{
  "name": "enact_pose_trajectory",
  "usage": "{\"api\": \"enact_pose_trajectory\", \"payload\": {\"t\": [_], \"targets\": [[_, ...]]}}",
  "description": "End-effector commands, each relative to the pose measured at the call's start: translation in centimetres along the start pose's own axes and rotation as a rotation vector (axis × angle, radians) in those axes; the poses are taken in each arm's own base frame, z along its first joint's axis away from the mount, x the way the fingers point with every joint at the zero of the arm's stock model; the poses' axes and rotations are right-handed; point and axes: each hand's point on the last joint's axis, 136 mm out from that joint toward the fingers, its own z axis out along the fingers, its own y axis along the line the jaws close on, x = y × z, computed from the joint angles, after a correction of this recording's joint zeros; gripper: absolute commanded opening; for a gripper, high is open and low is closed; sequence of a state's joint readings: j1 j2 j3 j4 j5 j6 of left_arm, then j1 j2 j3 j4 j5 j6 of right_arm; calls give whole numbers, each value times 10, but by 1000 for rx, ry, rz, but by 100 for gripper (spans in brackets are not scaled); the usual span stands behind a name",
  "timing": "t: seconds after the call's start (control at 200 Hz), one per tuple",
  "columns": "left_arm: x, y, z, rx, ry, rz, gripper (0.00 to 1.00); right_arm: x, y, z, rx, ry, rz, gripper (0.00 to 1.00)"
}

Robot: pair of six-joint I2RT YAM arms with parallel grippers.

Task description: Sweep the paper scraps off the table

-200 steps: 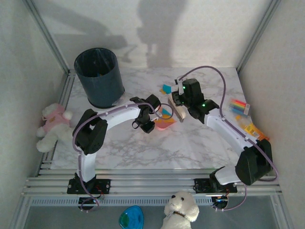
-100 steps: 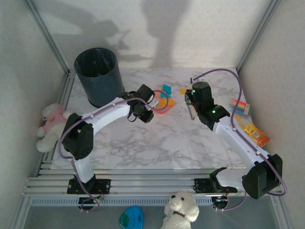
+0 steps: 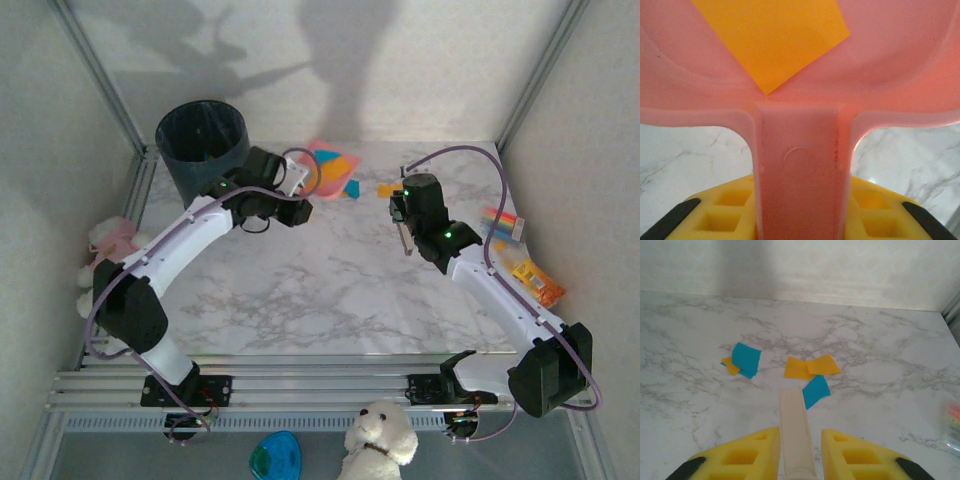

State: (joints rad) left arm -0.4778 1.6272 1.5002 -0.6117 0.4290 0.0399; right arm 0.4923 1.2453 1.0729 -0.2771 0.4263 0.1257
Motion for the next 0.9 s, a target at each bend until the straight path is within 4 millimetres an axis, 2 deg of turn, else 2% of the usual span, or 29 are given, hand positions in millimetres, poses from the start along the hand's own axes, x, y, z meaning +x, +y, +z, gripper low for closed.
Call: {"api": "enact_pose_trajectory", "payload": {"t": [0.0,0.245,0.436,0.696,0.896], "targets": [[-37,-10,-37,92,-139,-45,0,-5,-5,-2,15,-22,26,0],[-69,6,-78,164,-297,-162,0,-2,-1,3,4,-2,23,0],[-83,27,-106,234,-396,-266,0,-1,1,4,-1,6,22,0],[-98,44,-132,359,-490,-369,0,1,2,5,-4,19,23,0],[-109,60,-140,430,-517,-465,0,2,2,5,-6,24,24,0]]}}
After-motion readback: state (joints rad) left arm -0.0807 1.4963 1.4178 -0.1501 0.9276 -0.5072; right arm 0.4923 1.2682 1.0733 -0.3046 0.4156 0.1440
